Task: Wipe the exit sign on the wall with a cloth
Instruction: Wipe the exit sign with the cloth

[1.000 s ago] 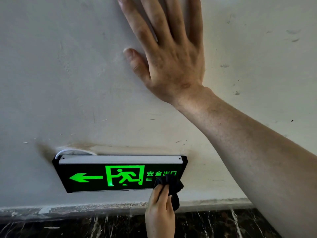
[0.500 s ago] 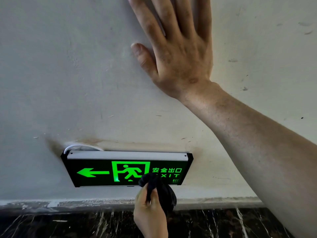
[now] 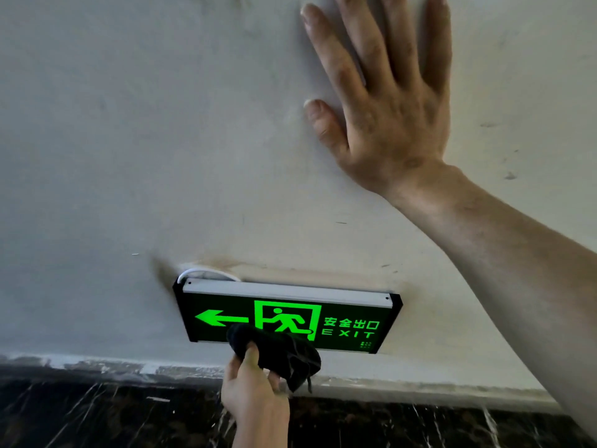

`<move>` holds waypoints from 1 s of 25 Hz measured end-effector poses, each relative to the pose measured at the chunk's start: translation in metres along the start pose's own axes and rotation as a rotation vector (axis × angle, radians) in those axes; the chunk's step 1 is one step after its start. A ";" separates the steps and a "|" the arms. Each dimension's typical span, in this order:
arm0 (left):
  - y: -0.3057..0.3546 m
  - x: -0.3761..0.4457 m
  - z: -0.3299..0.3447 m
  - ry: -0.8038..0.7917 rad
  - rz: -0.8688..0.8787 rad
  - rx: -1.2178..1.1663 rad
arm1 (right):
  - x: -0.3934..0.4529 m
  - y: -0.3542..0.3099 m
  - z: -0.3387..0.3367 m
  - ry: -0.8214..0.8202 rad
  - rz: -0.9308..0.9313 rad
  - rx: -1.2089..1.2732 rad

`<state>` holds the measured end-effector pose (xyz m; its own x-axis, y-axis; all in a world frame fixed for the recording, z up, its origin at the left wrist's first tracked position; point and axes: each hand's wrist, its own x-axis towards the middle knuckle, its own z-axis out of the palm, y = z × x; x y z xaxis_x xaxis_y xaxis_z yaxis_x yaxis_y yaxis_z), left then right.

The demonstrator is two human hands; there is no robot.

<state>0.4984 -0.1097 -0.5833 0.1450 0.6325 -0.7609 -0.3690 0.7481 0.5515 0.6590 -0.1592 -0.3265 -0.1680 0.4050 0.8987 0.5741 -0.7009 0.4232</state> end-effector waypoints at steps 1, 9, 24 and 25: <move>0.009 0.003 -0.001 0.017 -0.014 0.003 | 0.000 0.001 0.001 0.000 -0.003 -0.003; 0.066 0.030 -0.011 0.030 -0.055 -0.034 | -0.003 0.002 0.007 0.000 -0.014 0.007; 0.085 0.013 -0.010 -0.028 0.166 0.147 | -0.003 0.004 0.006 0.006 -0.020 0.045; 0.087 0.012 -0.010 -0.032 0.184 0.160 | -0.003 0.004 0.006 0.011 -0.020 0.039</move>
<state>0.4584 -0.0395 -0.5477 0.1188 0.7649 -0.6331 -0.2419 0.6407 0.7287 0.6667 -0.1598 -0.3283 -0.1881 0.4120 0.8915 0.6017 -0.6691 0.4362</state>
